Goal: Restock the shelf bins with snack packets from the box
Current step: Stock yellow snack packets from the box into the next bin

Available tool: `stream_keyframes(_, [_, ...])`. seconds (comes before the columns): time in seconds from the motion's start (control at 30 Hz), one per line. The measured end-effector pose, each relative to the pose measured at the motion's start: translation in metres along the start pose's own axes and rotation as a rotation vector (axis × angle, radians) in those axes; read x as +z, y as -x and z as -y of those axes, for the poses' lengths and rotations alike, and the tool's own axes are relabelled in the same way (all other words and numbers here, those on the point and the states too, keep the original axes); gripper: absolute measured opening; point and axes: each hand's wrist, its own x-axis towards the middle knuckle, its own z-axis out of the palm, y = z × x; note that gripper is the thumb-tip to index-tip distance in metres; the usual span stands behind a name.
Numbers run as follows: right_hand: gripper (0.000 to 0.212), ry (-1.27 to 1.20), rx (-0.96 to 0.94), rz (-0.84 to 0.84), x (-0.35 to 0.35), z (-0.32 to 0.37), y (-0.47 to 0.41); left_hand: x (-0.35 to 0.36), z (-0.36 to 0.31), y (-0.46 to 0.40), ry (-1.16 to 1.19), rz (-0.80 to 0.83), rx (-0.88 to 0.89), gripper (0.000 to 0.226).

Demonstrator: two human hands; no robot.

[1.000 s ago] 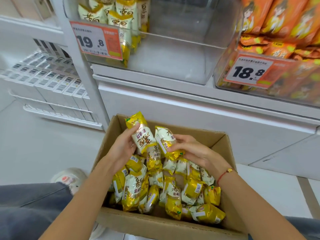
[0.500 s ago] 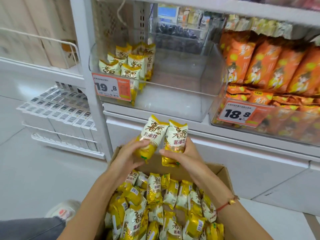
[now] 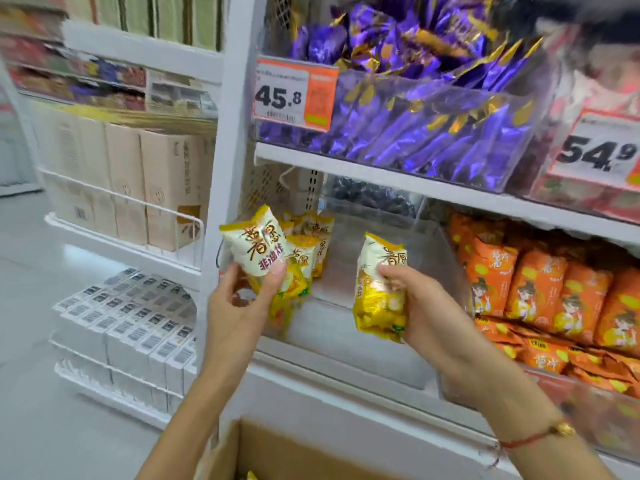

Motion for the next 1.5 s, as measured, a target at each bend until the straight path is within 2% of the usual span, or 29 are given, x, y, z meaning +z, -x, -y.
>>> stream_keyframes(0.1, [0.018,0.093,-0.042,-0.079,-0.003,0.017,-0.051,0.001,0.003,-0.026,-0.177,-0.071,0.066,0.058])
stream_keyframes(0.2, [0.031,0.194,-0.045,-0.2,-0.008,0.021,-0.1,0.002,0.013,-0.037,-0.169,-0.088,0.044,0.068])
stream_keyframes(0.27, [0.032,0.303,-0.073,-0.268,-0.011,0.015,-0.133,0.003,0.019,-0.041,-0.162,-0.083,0.032,0.069])
stream_keyframes(0.4, [0.061,0.605,-0.079,-0.391,-0.015,-0.007,-0.192,0.0,0.026,-0.052,-0.213,-0.073,0.037,0.072])
stream_keyframes(0.5, [0.068,0.684,-0.054,-0.425,-0.014,-0.013,-0.217,-0.002,0.027,-0.056,-0.2,-0.036,0.031,0.07])
stream_keyframes(0.63, [0.077,0.658,-0.036,-0.445,-0.018,-0.022,-0.239,-0.003,0.027,-0.056,-0.199,-0.023,0.032,0.068])
stream_keyframes(0.67, [0.077,0.636,-0.025,-0.435,-0.018,-0.026,-0.241,-0.004,0.026,-0.056,-0.2,-0.02,0.033,0.066])
stream_keyframes(0.77, [0.049,0.669,-0.039,-0.404,-0.019,-0.034,-0.241,-0.004,0.025,-0.057,-0.192,-0.01,0.038,0.062])
stream_keyframes(0.87, [0.039,0.777,-0.071,-0.477,-0.02,-0.036,-0.238,-0.003,0.026,-0.056,-0.209,-0.007,0.038,0.064])
stream_keyframes(0.97, [0.041,0.824,-0.077,-0.479,-0.017,-0.04,-0.241,-0.003,0.025,-0.055,-0.232,-0.007,0.03,0.066])
stream_keyframes(1.1, [0.067,0.769,0.023,-0.483,-0.02,-0.035,-0.24,-0.003,0.023,-0.055,-0.283,-0.002,0.025,0.06])
stream_keyframes(1.13, [0.068,0.732,0.022,-0.516,-0.018,-0.029,-0.234,-0.003,0.023,-0.054,-0.306,-0.005,0.027,0.057])
stream_keyframes(1.2, [0.048,0.625,-0.076,-0.558,-0.007,-0.011,-0.211,0.0,0.022,-0.052,-0.365,-0.028,0.054,0.055])
stream_keyframes(1.27, [0.024,0.485,-0.189,-0.399,0.012,0.006,-0.173,0.003,0.021,-0.049,-0.466,-0.066,0.099,0.061])
stream_keyframes(1.3, [0.024,0.42,-0.223,-0.238,0.021,0.01,-0.149,0.005,0.019,-0.048,-0.512,-0.08,0.12,0.064])
stream_keyframes(1.37, [0.042,0.327,-0.224,0.104,0.034,0.014,-0.108,0.011,0.015,-0.049,-0.559,-0.082,0.161,0.07])
stream_keyframes(1.4, [0.047,0.31,-0.206,0.219,0.038,0.014,-0.094,0.014,0.013,-0.049,-0.581,-0.075,0.191,0.071])
stream_keyframes(1.43, [0.047,0.302,-0.187,0.293,0.04,0.013,-0.084,0.017,0.011,-0.049,-0.608,-0.061,0.229,0.071])
stream_keyframes(1.5, [0.046,0.287,-0.171,0.29,0.038,0.011,-0.077,0.024,0.007,-0.049,-0.641,-0.019,0.306,0.072])
